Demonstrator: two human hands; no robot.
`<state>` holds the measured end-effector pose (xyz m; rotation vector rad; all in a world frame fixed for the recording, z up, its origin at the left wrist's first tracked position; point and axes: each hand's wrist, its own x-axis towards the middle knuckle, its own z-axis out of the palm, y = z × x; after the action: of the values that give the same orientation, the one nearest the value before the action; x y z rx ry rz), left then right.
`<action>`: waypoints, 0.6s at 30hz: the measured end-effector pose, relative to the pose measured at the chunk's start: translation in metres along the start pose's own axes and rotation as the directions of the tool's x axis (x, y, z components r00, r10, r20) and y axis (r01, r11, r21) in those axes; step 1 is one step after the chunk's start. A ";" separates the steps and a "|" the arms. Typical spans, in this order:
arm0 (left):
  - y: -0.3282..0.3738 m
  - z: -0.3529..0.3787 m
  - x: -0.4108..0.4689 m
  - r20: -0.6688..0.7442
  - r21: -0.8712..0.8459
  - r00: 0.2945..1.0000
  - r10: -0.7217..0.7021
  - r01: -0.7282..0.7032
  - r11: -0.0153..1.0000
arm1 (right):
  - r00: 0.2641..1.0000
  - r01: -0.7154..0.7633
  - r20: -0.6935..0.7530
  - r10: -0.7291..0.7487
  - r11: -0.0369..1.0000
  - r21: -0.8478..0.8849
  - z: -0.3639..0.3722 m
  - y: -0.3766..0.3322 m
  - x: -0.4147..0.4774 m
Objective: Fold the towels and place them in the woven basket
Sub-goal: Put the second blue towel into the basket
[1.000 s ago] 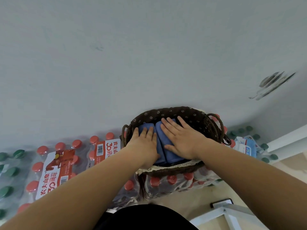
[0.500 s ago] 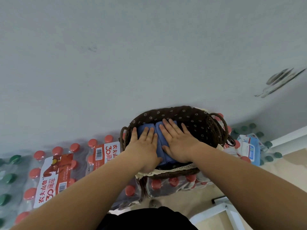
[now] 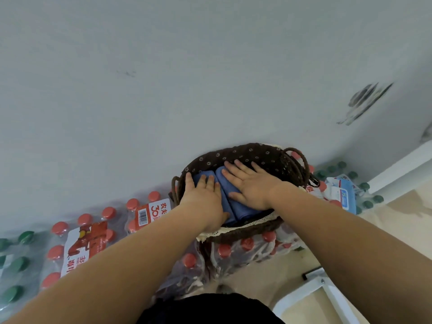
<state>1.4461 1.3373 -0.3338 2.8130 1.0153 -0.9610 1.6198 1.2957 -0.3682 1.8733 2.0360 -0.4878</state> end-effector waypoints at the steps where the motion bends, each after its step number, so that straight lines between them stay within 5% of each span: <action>1: 0.000 -0.001 -0.003 -0.013 0.011 1.000 0.011 -0.011 1.000 | 0.999 -0.019 -0.027 0.019 1.000 0.017 -0.002 0.000 -0.006; 10: -0.013 -0.005 -0.035 -0.284 -0.043 0.948 0.146 -0.165 0.985 | 0.904 -0.273 -0.236 0.357 0.906 0.324 -0.003 -0.039 -0.062; 18: -0.041 0.024 -0.095 -0.597 -0.058 0.724 0.346 -0.469 0.881 | 0.606 -0.469 -0.363 0.708 0.686 0.556 0.019 -0.135 -0.116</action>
<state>1.3521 1.3099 -0.2937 2.9877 0.3994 0.0560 1.4948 1.1740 -0.3282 3.1054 1.4290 -0.1791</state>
